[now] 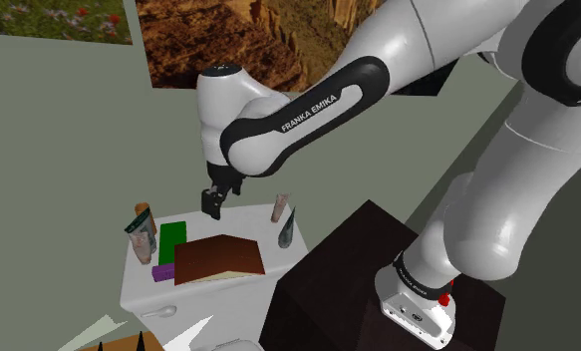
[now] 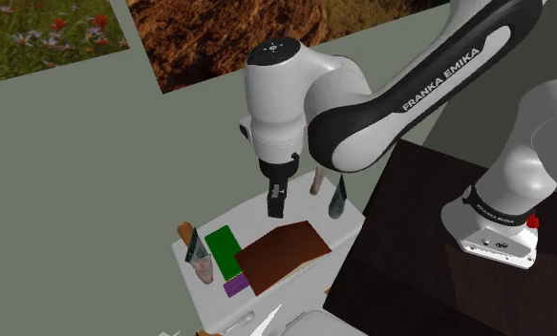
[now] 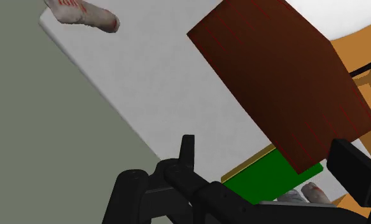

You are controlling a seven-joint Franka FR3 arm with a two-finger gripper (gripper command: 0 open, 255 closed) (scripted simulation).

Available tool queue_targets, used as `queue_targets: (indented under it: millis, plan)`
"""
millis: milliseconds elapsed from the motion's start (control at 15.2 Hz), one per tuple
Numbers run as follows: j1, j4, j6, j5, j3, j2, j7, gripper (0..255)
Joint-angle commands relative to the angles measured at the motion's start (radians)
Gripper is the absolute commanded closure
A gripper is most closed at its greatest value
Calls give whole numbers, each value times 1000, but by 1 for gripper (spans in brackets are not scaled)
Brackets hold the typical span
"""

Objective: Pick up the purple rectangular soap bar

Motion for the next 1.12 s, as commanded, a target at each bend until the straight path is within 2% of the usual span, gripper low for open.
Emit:
queue_targets:
  millis: [0, 528, 1056]
  plan:
    - [20, 56, 13, -30, 10, 68, 27, 0]
    - [131, 291, 49, -148, 12, 340, 121, 0]
    - [255, 576, 25, -225, -7, 596, 161, 0]
